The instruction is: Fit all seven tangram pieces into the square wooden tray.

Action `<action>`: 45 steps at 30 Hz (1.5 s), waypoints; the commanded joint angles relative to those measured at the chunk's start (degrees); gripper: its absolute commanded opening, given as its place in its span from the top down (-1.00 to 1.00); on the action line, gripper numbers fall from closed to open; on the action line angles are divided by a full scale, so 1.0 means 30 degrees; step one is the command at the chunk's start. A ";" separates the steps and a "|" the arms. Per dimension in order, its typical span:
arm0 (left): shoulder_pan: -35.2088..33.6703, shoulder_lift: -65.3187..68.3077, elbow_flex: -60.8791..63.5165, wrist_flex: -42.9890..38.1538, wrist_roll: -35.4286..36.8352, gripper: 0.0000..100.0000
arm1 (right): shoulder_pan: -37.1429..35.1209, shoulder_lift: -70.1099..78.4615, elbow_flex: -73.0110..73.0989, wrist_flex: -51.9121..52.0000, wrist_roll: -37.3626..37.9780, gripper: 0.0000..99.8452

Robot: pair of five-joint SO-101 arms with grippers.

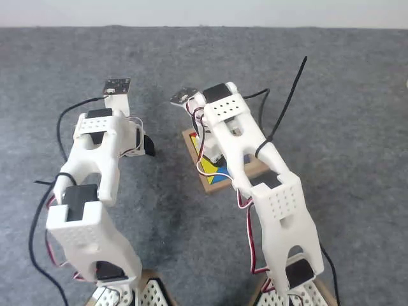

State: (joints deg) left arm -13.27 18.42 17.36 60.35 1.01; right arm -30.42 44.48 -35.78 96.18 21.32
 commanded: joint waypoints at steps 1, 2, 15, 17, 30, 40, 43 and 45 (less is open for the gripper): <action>0.0029 -0.1026 -0.0132 0.0088 -0.0264 0.49 | 0.0747 -0.1626 -0.0615 0.0190 -0.0059 0.93; 0.0029 -0.1026 -0.0132 0.0088 -0.0264 0.49 | 0.1040 -0.1509 -0.0615 0.0103 -0.0059 0.93; 0.0059 -0.1026 -0.0132 0.0088 -0.0264 0.49 | 0.3473 -0.0747 -0.0615 -0.0571 0.0908 0.93; 0.0059 -0.1026 -0.0132 0.0059 -0.0264 0.49 | 0.3473 -0.0747 -0.0615 -0.0630 0.0908 0.93; 0.0059 -0.1026 -0.0132 0.0059 -0.0264 0.49 | 0.5377 -0.2740 -0.0821 0.0190 0.1084 0.93; 0.0059 -0.0996 -0.0103 0.0059 -0.0264 0.49 | 0.4674 -0.0952 0.2022 -0.1890 0.1114 0.93; 0.0029 -0.1319 0.0073 -0.0234 -0.0264 0.49 | 0.5026 -0.2242 0.2110 -0.1890 0.0117 0.93; 0.0029 -0.2227 0.0366 -0.0322 -0.0234 0.49 | 0.5143 -0.3912 0.2579 -0.2037 -0.0498 0.93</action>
State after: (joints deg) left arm -13.27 17.71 18.15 60.35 1.01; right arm -15.82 40.97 -28.66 91.16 22.29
